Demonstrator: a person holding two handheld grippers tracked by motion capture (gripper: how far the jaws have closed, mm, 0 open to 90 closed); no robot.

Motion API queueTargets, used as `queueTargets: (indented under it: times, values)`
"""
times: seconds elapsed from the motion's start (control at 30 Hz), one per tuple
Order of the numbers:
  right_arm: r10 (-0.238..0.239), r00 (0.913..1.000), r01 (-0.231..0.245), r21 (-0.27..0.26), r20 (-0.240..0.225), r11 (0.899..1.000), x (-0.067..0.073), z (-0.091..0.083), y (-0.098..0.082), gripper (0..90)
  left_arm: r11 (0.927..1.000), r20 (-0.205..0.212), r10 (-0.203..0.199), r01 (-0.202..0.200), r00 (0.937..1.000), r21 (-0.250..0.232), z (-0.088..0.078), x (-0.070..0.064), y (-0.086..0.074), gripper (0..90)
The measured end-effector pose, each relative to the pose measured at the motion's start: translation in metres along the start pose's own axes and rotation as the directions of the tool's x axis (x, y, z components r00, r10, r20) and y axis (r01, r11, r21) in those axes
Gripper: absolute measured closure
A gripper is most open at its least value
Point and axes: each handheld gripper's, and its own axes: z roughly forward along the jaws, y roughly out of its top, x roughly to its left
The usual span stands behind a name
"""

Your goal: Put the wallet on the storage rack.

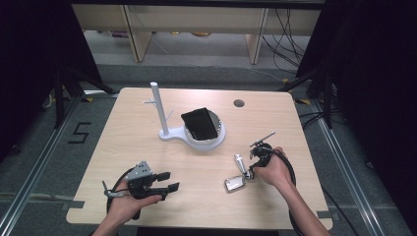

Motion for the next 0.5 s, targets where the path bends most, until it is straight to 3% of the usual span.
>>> queueTargets:
  times: [0.07, 0.1, 0.13, 0.2, 0.33, 0.4, 0.47, 0.5]
  values:
    - [-0.02, 0.9998, 0.02, -0.032, -0.006, 0.999, -0.0011, 0.0007, -0.001, 87.6, 1.0, 0.002, -0.005, 0.005, 1.0, -0.004, 0.0, -0.0001, -0.0001, 41.6]
    - [-0.062, 0.9981, 0.062, -0.053, -0.006, 0.997, -0.004, 0.0022, -0.0011, 87.8, 1.0, -0.004, -0.002, 0.002, 1.0, 0.001, -0.0006, 0.0001, -0.0001, 41.6]
    - [-0.062, 0.9981, 0.062, -0.053, -0.006, 0.997, -0.004, 0.0022, -0.0011, 87.8, 1.0, -0.005, -0.002, 0.002, 1.0, 0.001, -0.0009, 0.0003, -0.0001, 41.6]
    - [-0.03, 0.9995, 0.03, -0.065, -0.011, 0.997, -0.0035, 0.0013, -0.0026, 87.9, 1.0, -0.008, -0.002, 0.002, 1.0, 0.004, -0.0017, 0.0005, -0.0002, 41.5]
    - [-0.029, 0.9995, 0.028, -0.073, -0.011, 0.997, -0.004, 0.0016, -0.002, 87.7, 1.0, -0.008, -0.009, 0.009, 0.9999, -0.001, -0.0023, 0.001, -0.0007, 41.5]
    - [0.014, 0.9997, -0.015, -0.028, -0.018, 0.999, -0.0029, 0.0003, -0.0012, 87.0, 1.0, -0.007, -0.01, 0.01, 0.9999, -0.002, -0.0024, 0.001, -0.0008, 41.5]
    - [0.053, 0.9984, -0.053, -0.02, -0.018, 0.998, 0.0004, 0.0004, -0.0003, 83.4, 1.0, -0.007, -0.007, 0.007, 0.9999, 0.0, -0.0027, 0.0011, -0.001, 41.5]
    - [0.035, 0.9993, -0.035, -0.011, -0.011, 0.999, -0.0021, 0.0006, 0.0001, 81.0, 1.0, -0.008, -0.007, 0.007, 0.9999, -0.001, -0.0028, 0.0012, -0.0013, 41.5]
